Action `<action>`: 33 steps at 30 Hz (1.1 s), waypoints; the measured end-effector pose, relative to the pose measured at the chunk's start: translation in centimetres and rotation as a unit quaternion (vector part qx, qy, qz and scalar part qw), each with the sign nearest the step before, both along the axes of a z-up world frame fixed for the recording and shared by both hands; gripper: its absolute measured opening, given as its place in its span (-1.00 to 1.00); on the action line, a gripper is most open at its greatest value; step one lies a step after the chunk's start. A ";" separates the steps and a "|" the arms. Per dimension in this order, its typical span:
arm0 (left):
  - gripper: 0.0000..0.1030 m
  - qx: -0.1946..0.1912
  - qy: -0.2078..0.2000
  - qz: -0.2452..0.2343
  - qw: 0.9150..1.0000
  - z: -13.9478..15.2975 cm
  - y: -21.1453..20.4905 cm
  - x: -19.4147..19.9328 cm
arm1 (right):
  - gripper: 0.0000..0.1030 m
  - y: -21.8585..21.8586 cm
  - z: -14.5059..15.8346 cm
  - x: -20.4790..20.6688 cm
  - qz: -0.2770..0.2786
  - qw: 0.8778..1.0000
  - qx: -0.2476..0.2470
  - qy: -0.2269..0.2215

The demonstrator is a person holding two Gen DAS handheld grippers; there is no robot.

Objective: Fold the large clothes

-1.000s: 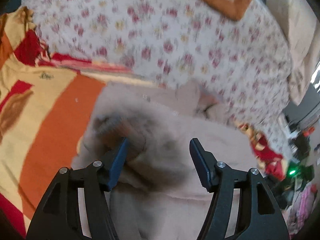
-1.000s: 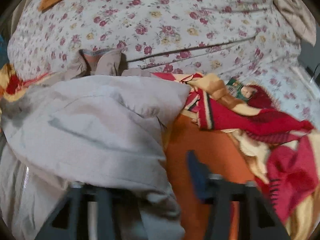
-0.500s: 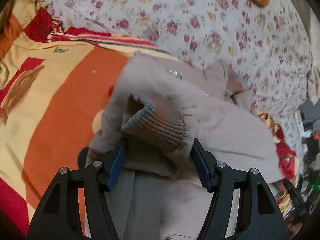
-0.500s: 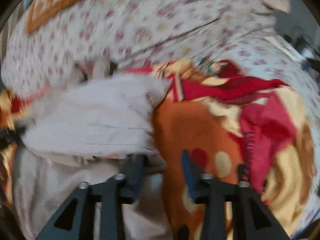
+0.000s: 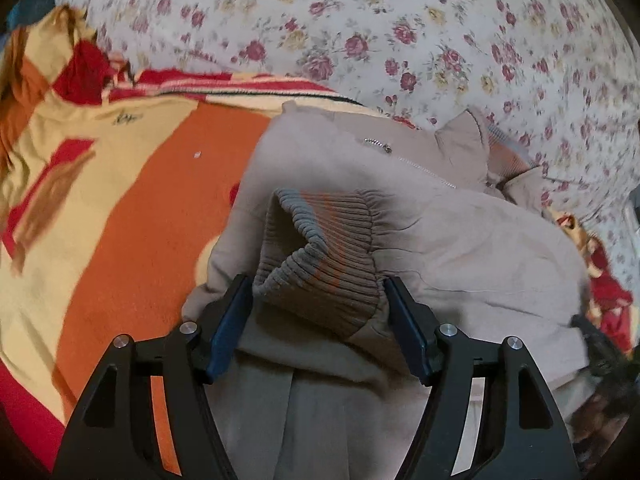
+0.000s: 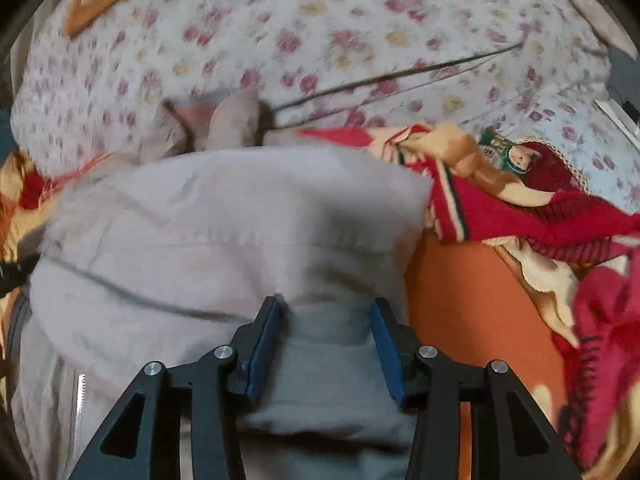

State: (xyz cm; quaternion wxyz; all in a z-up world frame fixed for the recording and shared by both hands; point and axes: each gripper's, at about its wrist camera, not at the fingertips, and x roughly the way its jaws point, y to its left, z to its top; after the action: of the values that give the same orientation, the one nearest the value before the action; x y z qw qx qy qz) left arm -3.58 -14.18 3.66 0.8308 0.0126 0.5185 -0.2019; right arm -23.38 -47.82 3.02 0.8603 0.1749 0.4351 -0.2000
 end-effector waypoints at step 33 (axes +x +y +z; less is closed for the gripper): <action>0.40 -0.055 -0.026 -0.008 0.998 3.7 5.7 -4.7 | 0.43 -0.7 0.8 -8.0 -0.032 0.995 -0.036 0.088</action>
State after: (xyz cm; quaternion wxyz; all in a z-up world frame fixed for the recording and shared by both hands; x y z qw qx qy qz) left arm -8.29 -8.45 7.38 0.8418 -0.0241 0.4847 -0.2362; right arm -31.38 -48.55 3.81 0.8175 0.1396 0.4960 -0.2571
